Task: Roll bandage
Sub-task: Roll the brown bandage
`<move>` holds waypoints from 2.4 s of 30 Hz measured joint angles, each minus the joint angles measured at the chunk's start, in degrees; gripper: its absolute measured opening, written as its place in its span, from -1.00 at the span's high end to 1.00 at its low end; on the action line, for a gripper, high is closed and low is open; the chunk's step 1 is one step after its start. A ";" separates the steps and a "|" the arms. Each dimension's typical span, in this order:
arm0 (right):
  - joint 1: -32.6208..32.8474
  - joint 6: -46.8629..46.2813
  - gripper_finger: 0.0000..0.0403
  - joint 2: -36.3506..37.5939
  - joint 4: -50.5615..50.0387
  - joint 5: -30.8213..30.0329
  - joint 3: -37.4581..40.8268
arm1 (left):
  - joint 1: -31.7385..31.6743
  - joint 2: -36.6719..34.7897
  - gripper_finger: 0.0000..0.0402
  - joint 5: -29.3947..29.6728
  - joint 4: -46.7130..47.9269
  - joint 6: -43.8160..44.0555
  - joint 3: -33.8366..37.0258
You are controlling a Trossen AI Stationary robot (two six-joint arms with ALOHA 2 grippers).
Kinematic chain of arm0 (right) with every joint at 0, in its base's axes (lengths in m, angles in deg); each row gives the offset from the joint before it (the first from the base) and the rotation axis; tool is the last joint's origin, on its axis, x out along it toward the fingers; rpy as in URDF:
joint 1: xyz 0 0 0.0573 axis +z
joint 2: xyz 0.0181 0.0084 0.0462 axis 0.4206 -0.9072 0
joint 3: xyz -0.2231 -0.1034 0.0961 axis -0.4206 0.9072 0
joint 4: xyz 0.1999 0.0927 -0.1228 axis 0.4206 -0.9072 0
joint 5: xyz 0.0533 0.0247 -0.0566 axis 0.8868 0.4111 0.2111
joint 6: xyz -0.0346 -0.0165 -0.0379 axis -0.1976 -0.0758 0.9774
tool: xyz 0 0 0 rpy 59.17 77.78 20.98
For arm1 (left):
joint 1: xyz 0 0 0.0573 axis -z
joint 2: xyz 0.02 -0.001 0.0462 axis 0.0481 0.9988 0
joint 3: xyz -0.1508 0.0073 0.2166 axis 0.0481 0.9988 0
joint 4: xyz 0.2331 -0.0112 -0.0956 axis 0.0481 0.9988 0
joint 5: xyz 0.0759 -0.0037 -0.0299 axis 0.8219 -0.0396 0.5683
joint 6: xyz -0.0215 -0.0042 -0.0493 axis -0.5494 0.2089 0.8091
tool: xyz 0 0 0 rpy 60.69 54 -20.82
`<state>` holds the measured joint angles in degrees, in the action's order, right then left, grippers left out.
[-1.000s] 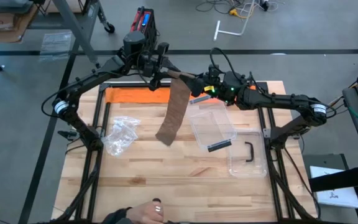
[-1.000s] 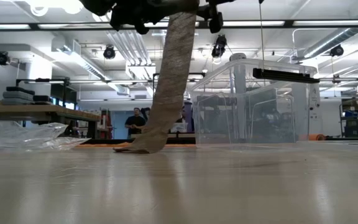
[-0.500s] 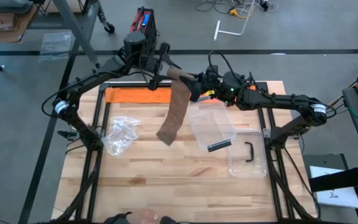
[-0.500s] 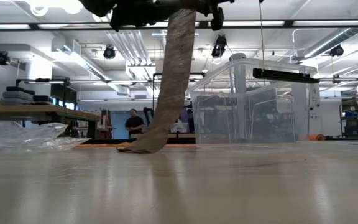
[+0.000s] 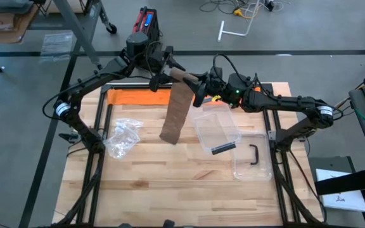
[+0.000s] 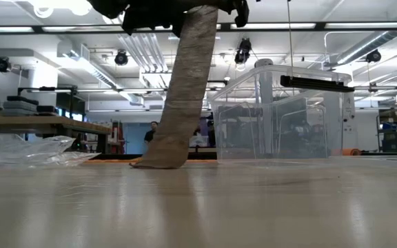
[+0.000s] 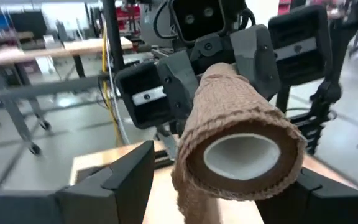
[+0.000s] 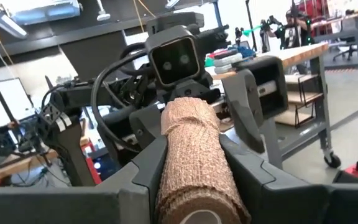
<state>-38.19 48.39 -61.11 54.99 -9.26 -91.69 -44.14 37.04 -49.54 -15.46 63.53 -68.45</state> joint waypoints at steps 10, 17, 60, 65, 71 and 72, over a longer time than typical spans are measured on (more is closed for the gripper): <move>0.04 2.77 0.44 -0.26 -0.94 -0.35 0.24 | -0.02 -0.38 -0.07 -8.20 4.55 1.14 -0.02; -0.11 3.32 0.45 -0.20 -0.85 -1.38 0.24 | 0.08 -0.38 -0.11 -1.85 3.48 6.45 -0.04; -0.21 -22.35 -0.08 -0.07 0.81 1.51 0.13 | 0.22 -0.47 0.49 -5.00 -2.61 -24.71 -0.09; -0.22 -24.80 -0.09 -0.07 1.18 1.54 0.13 | 0.24 -0.47 0.50 -4.71 -2.28 -31.30 -0.09; -0.35 -25.41 -0.05 -0.07 1.12 0.71 0.15 | 0.34 -0.51 0.51 -0.71 -2.06 -37.49 -0.08; -0.35 -25.43 -0.04 -0.07 1.10 0.70 0.15 | 0.39 -0.51 0.50 -0.69 -1.96 -38.40 -0.04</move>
<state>-38.54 22.96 -61.17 56.10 -8.56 -91.54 -43.75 36.53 -50.23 -17.42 25.13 -68.50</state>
